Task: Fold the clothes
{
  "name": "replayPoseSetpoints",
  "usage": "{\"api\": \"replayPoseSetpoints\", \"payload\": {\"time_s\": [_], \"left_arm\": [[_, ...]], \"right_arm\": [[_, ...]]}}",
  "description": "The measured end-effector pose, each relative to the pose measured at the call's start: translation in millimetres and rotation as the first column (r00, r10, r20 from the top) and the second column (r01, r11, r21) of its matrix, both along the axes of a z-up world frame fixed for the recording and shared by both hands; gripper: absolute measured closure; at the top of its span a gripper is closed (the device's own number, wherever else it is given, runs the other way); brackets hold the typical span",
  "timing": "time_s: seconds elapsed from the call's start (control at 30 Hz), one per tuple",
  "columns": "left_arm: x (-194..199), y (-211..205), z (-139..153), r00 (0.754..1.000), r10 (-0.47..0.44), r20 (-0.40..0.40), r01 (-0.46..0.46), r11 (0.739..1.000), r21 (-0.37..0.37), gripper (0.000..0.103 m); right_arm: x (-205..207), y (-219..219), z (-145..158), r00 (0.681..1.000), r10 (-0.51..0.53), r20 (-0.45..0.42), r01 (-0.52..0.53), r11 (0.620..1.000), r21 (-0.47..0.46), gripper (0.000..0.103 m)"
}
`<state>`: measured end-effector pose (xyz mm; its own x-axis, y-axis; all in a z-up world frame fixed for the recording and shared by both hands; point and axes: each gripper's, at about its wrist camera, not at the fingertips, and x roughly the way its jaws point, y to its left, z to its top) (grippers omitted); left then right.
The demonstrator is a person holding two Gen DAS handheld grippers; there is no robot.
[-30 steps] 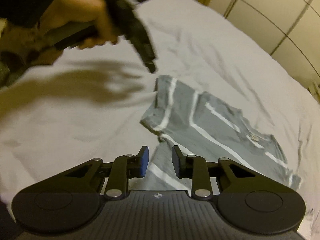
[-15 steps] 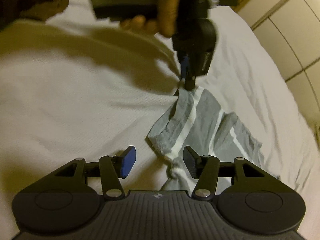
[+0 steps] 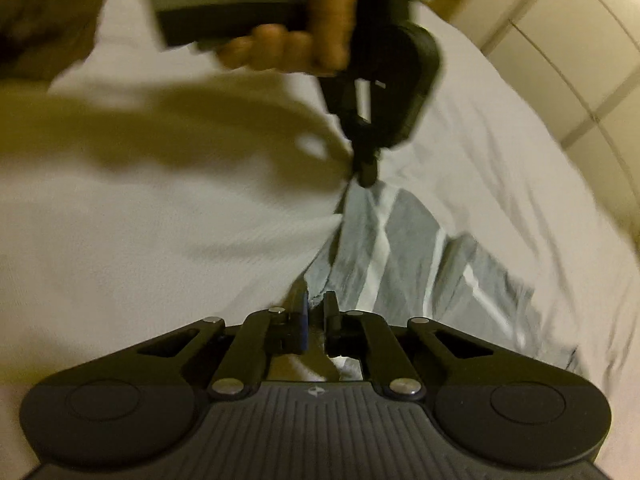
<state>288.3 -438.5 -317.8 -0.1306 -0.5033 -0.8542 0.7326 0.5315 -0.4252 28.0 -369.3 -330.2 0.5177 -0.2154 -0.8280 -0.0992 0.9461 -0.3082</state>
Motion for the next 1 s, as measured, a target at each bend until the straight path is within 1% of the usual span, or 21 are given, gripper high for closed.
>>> {"api": "replayPoseSetpoints", "payload": {"time_s": [0.07, 0.1, 0.13, 0.17, 0.23, 0.27, 0.33, 0.4, 0.43, 0.5, 0.53, 0.6, 0.67, 0.7, 0.73, 0.77, 0.8, 0.87, 0.93, 1.0], "left_arm": [[1, -5, 9, 1.000, 0.022, -0.019, -0.023, 1.000, -0.014, 0.103], [1, -9, 15, 0.999, 0.022, -0.024, -0.023, 0.999, -0.027, 0.103], [0, -13, 20, 0.999, 0.021, -0.028, -0.022, 0.999, -0.039, 0.103], [-1, -20, 25, 1.000, 0.014, -0.028, -0.015, 0.999, -0.051, 0.103], [-5, -34, 34, 1.000, -0.005, -0.027, 0.003, 0.997, -0.072, 0.103], [-8, -42, 38, 1.000, -0.016, -0.025, 0.014, 0.997, -0.080, 0.103], [-14, -57, 43, 0.999, -0.038, -0.015, 0.037, 0.996, -0.087, 0.103], [-21, -74, 42, 0.998, -0.056, -0.006, 0.055, 0.995, -0.080, 0.103], [-25, -81, 40, 0.998, -0.063, -0.005, 0.063, 0.995, -0.076, 0.103], [-32, -94, 36, 0.997, -0.075, 0.002, 0.075, 0.995, -0.064, 0.103], [-35, -98, 33, 0.997, -0.079, -0.001, 0.078, 0.995, -0.063, 0.103], [-38, -103, 29, 0.997, -0.074, -0.017, 0.073, 0.995, -0.073, 0.101], [-39, -105, 27, 0.997, -0.069, -0.038, 0.065, 0.993, -0.100, 0.101], [-37, -104, 28, 0.997, -0.058, -0.053, 0.051, 0.991, -0.124, 0.097], [-36, -103, 29, 0.997, -0.047, -0.067, 0.037, 0.988, -0.148, 0.088], [-35, -103, 30, 0.996, -0.038, -0.077, 0.024, 0.986, -0.167, 0.083], [-33, -102, 31, 0.997, -0.029, -0.069, 0.017, 0.985, -0.174, 0.079], [-29, -99, 33, 0.999, -0.017, -0.042, 0.009, 0.985, -0.173, 0.079], [-24, -94, 34, 1.000, -0.007, -0.009, 0.006, 0.987, -0.162, 0.079], [-21, -87, 32, 1.000, -0.009, 0.019, 0.012, 0.990, -0.137, 0.078]], "right_arm": [[0, -18, 10, 0.994, -0.109, 0.027, 0.105, 0.987, 0.120, 0.098], [-2, -32, 16, 0.982, -0.185, 0.042, 0.173, 0.963, 0.204, 0.098], [-5, -44, 22, 0.965, -0.257, 0.051, 0.232, 0.929, 0.288, 0.098], [-8, -56, 26, 0.944, -0.327, 0.050, 0.287, 0.886, 0.364, 0.098], [-15, -73, 28, 0.901, -0.432, 0.034, 0.371, 0.809, 0.456, 0.098], [-19, -82, 28, 0.875, -0.484, 0.019, 0.411, 0.763, 0.498, 0.098], [-27, -98, 28, 0.816, -0.578, -0.016, 0.482, 0.665, 0.571, 0.097], [-34, -112, 26, 0.763, -0.645, -0.051, 0.536, 0.586, 0.608, 0.096], [-38, -117, 23, 0.741, -0.668, -0.066, 0.556, 0.556, 0.618, 0.094], [-44, -124, 18, 0.716, -0.692, -0.095, 0.586, 0.521, 0.621, 0.091], [-46, -127, 14, 0.705, -0.701, -0.108, 0.601, 0.509, 0.617, 0.086], [-51, -135, 7, 0.679, -0.722, -0.132, 0.627, 0.477, 0.616, 0.085], [-58, -141, 3, 0.651, -0.744, -0.152, 0.648, 0.439, 0.623, 0.085], [-61, -144, 2, 0.635, -0.756, -0.160, 0.659, 0.421, 0.623, 0.085], [-64, -147, 1, 0.619, -0.768, -0.165, 0.671, 0.408, 0.620, 0.085], [-67, -149, 2, 0.602, -0.781, -0.167, 0.684, 0.397, 0.612, 0.085], [-70, -152, 2, 0.585, -0.793, -0.169, 0.697, 0.386, 0.604, 0.084], [-76, -156, 3, 0.554, -0.816, -0.164, 0.722, 0.373, 0.583, 0.080], [-83, -160, 5, 0.523, -0.837, -0.162, 0.740, 0.351, 0.574, 0.069], [-88, -163, 7, 0.504, -0.848, -0.166, 0.751, 0.335, 0.568, 0.065]]}}
